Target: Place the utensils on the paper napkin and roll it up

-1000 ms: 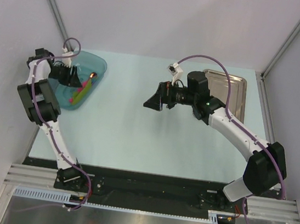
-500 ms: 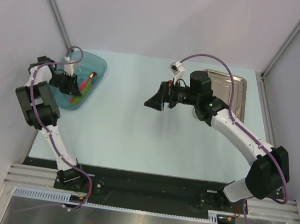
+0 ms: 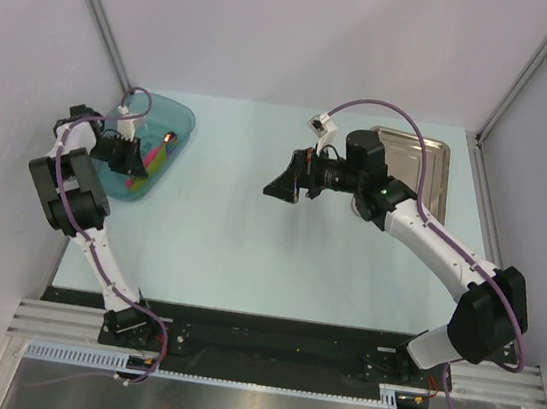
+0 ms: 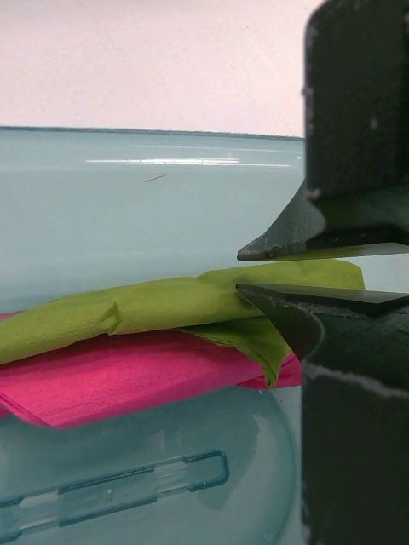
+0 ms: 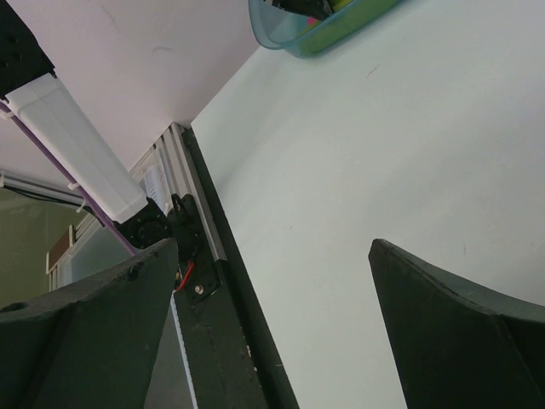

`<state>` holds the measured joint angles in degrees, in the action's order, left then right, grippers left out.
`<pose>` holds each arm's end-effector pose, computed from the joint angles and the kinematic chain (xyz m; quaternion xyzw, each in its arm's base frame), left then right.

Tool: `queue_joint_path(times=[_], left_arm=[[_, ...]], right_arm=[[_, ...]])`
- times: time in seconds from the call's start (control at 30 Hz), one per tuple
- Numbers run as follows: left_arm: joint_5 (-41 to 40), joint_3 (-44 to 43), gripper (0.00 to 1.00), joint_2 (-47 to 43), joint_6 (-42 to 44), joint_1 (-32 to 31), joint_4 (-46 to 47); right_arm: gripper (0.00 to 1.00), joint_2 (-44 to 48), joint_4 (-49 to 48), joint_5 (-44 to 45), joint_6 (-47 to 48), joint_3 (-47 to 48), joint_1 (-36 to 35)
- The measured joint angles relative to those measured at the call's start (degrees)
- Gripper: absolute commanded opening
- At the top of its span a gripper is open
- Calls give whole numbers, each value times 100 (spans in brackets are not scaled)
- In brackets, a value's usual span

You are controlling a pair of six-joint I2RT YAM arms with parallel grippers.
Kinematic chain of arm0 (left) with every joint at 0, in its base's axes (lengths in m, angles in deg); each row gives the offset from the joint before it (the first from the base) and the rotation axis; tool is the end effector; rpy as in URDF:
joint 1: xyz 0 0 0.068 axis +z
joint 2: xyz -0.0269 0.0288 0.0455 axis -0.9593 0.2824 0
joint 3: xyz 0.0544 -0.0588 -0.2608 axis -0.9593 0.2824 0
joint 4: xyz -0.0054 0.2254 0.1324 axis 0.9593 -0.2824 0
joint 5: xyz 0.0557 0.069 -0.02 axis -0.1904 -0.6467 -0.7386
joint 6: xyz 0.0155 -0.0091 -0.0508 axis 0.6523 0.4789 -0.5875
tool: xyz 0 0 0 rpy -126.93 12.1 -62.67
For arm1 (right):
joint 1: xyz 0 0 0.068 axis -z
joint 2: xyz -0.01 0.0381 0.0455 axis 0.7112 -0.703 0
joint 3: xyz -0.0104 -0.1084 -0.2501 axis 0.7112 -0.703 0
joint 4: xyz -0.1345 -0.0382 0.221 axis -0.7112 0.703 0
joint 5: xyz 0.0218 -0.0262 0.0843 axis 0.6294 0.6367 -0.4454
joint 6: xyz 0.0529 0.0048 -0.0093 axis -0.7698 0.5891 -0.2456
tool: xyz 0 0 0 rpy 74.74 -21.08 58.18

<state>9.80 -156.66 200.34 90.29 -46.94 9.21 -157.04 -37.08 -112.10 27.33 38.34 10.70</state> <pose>0.3845 0.1679 0.1923 0.1422 0.9259 -0.2204 0.2719 0.2752 0.2167 0.3457 -0.2756 0.7391 0.4948 0.3646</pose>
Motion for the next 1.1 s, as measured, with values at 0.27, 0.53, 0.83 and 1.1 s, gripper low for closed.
queue_joint_path(times=[0.27,0.53,0.83,1.1], left_arm=[[2,-125,19,229,-184,4,149],[2,-164,24,317,-367,35,317],[195,-243,33,424,-398,63,284],[186,-33,58,31,-529,66,385]], right_arm=[[100,-4,-2,0,-2,0,0],[100,-13,0,-2,-17,0,0],[100,-13,4,-4,-15,0,0],[100,-13,50,-7,33,4,33]])
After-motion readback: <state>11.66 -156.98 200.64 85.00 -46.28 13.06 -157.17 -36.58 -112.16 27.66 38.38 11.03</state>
